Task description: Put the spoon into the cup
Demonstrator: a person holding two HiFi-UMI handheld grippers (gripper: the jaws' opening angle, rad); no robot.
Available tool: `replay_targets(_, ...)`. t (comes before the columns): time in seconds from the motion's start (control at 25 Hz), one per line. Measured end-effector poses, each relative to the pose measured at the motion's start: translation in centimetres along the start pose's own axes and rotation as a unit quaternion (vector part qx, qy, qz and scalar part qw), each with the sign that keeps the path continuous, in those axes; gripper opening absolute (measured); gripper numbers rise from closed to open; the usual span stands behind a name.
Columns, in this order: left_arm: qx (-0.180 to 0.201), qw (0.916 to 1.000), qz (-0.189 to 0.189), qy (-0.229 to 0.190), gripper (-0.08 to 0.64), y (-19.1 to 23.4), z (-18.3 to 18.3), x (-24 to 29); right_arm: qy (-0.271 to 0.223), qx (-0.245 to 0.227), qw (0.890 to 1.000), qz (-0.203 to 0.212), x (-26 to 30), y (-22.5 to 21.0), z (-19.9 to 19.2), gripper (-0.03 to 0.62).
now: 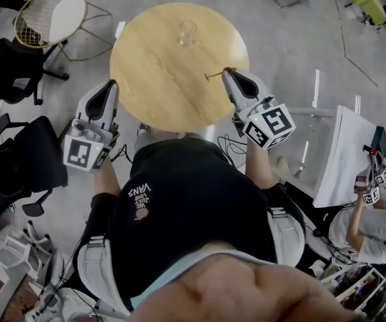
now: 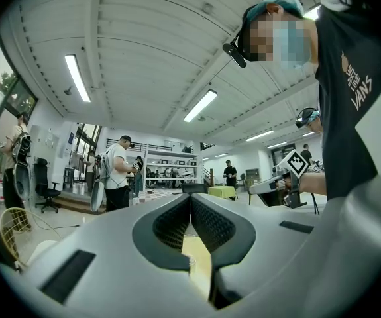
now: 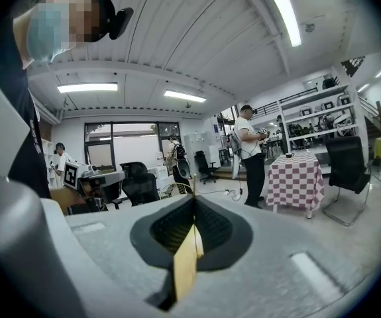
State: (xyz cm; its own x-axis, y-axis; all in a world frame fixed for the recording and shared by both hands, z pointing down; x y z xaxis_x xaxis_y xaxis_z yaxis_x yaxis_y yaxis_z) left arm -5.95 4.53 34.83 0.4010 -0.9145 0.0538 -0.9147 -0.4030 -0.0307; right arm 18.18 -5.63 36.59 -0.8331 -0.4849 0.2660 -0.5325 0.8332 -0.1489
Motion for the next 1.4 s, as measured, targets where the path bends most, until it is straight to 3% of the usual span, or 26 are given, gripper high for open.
replay_targets(0.36, -0.005, 0.998, -0.063, 0.008, -0.003, 5.3, -0.2, -0.6, -0.007, 0.023, 0.999, -0.048, 3.9, 3.2, 0.6, 0.0)
replay_targets(0.6, -0.002, 0.9923, -0.124, 0.006, -0.003, 8.4, -0.3, -1.1, -0.012, 0.033, 0.995, -0.095, 5.7, 6.5, 0.6, 0.0)
replay_targets(0.8, -0.02, 0.9882, -0.15, 0.023, -0.003, 10.7, -0.3, -2.1, -0.021, 0.039, 0.99, -0.134, 7.0, 8.9, 0.7, 0.0)
replay_targets(1.04, 0.009, 0.9826, -0.186, 0.0, -0.003, 13.6, -0.8, -3.9, -0.03, 0.035, 0.984, -0.175, 7.9, 11.3, 1.2, -0.001)
replay_targets(1.4, 0.002, 0.9766, -0.215, -0.004, -0.003, 14.9, -1.2, -4.8, -0.024, 0.034, 0.977, -0.21, 7.9, 12.8, 1.3, 0.0)
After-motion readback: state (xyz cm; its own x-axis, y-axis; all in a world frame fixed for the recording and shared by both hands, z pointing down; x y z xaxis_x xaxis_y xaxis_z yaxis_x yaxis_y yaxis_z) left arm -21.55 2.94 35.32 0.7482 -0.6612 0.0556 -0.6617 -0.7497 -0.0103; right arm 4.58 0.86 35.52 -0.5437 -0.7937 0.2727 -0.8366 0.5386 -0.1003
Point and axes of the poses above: the fingertips, and each gripper's own axes: x forward along the fingers, y to its left, z out of its top, the point moved 1 cm from there along -x, backward along the fingers, and after that the axes turned 6 degrees about y, right-handed, at the moved point
